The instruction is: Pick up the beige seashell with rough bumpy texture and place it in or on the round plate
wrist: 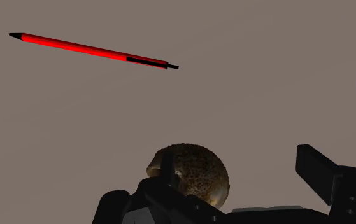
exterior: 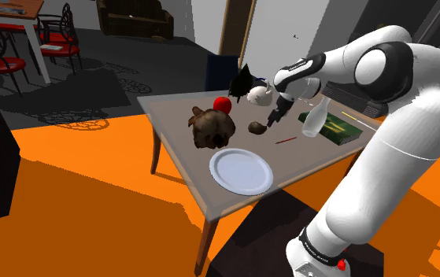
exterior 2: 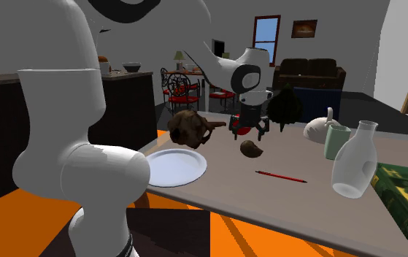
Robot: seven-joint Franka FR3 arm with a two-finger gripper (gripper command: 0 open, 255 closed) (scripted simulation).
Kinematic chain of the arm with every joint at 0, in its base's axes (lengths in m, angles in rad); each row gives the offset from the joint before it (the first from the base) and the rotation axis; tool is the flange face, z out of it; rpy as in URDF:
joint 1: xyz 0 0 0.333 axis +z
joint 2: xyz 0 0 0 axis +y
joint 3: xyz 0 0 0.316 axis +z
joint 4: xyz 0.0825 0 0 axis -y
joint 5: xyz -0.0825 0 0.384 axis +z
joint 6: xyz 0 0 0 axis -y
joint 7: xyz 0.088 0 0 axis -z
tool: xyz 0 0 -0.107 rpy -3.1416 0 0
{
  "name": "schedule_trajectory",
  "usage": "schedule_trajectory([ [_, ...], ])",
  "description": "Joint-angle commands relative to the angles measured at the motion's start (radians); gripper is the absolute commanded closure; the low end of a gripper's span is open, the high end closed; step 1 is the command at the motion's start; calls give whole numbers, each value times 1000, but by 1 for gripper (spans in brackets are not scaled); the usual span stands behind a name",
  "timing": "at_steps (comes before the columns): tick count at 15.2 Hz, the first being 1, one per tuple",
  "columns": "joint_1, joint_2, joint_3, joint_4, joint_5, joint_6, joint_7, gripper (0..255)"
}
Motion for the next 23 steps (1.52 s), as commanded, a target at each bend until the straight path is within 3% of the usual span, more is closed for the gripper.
schedule_trajectory([
  [1, -3, 29, 2, -3, 31, 25, -24, 0],
  [6, -11, 83, 13, -15, 90, 73, -64, 0],
  [13, -11, 83, 13, -15, 89, 73, -63, 0],
  [14, -11, 83, 13, -15, 89, 73, -63, 255],
  [23, -11, 83, 13, -15, 89, 73, -63, 255],
])
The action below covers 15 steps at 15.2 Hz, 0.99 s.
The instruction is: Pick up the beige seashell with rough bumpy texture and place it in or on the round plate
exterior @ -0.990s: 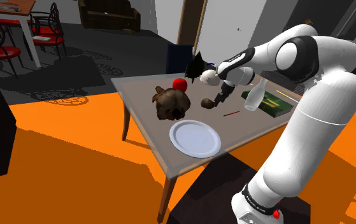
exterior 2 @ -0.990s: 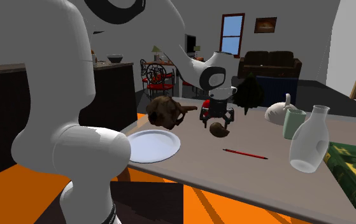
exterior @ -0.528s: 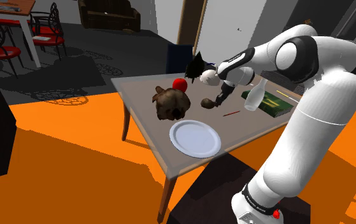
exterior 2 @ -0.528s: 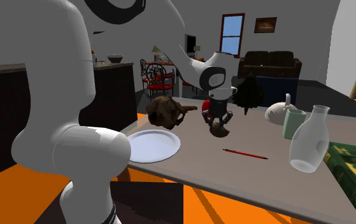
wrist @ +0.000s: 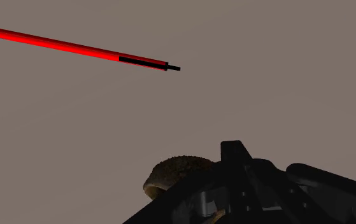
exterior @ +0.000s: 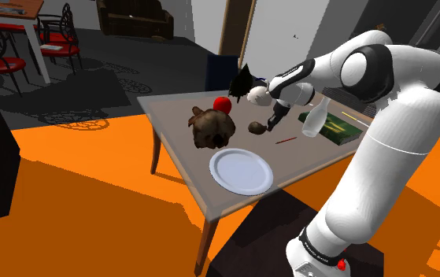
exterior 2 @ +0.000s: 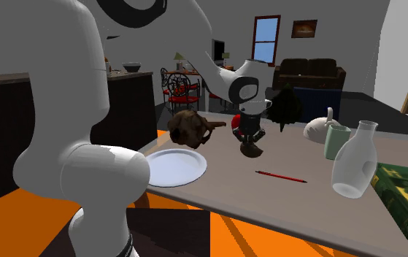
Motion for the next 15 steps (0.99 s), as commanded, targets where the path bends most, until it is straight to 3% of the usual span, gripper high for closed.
schedule_trajectory([
  [1, 0, 0, 0, 0, 0, 0, 0, 0],
  [6, 82, 246, 23, 315, -258, -193, 61, 0],
  [15, 57, 316, 40, 298, -231, -117, 38, 0],
])
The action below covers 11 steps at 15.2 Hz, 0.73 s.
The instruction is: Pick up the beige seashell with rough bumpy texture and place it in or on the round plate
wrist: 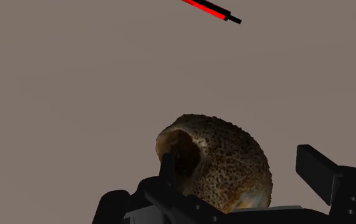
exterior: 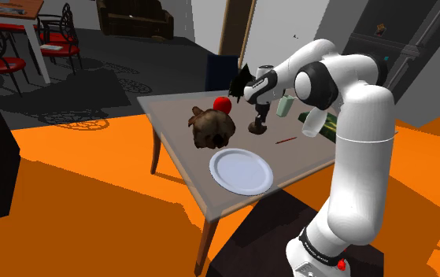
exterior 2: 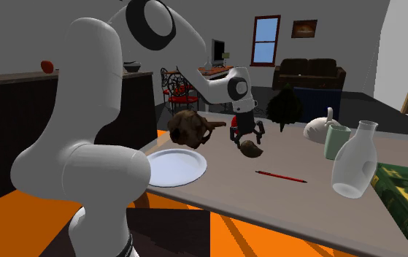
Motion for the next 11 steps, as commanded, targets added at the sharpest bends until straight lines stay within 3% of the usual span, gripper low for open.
schedule_trajectory([
  [1, -2, 6, 2, -2, 3, 8, -1, 0],
  [7, -2, 6, 2, -2, 3, 8, -1, 0],
  [8, -2, 6, 2, -2, 3, 8, -1, 255],
  [11, -2, 6, 2, -2, 3, 7, -1, 255],
])
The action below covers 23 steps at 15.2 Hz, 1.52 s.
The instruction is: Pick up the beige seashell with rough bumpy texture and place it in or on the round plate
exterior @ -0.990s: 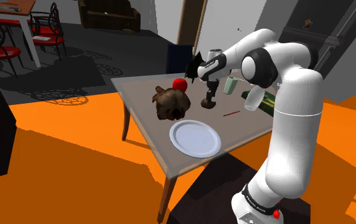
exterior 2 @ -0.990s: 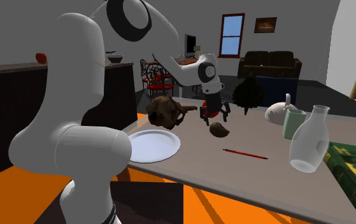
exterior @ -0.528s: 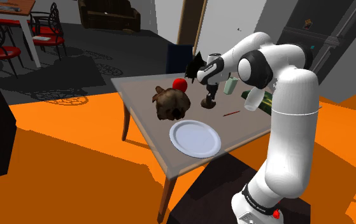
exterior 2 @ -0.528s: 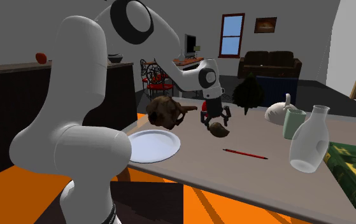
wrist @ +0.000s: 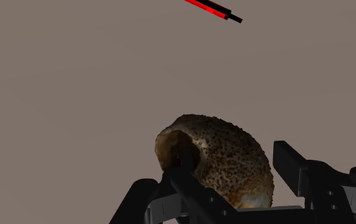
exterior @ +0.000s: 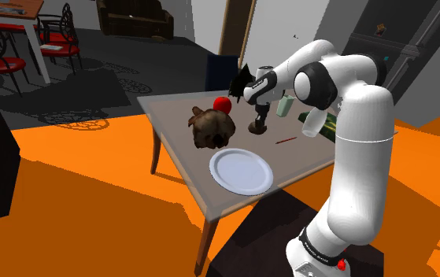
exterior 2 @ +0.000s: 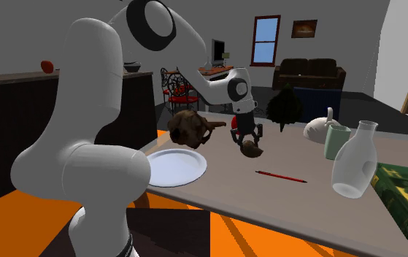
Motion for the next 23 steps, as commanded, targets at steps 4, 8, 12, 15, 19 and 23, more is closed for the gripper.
schedule_trajectory([
  [4, 0, 1, 1, 0, 0, 1, 0, 255],
  [8, 6, -15, -6, 7, -9, -20, 2, 255],
  [12, 16, -46, -18, 24, -27, -64, 5, 255],
  [15, 22, -67, -26, 40, -39, -98, 7, 255],
  [19, 30, -93, -34, 64, -54, -144, 9, 255],
  [23, 37, -116, -42, 91, -67, -190, 10, 255],
])
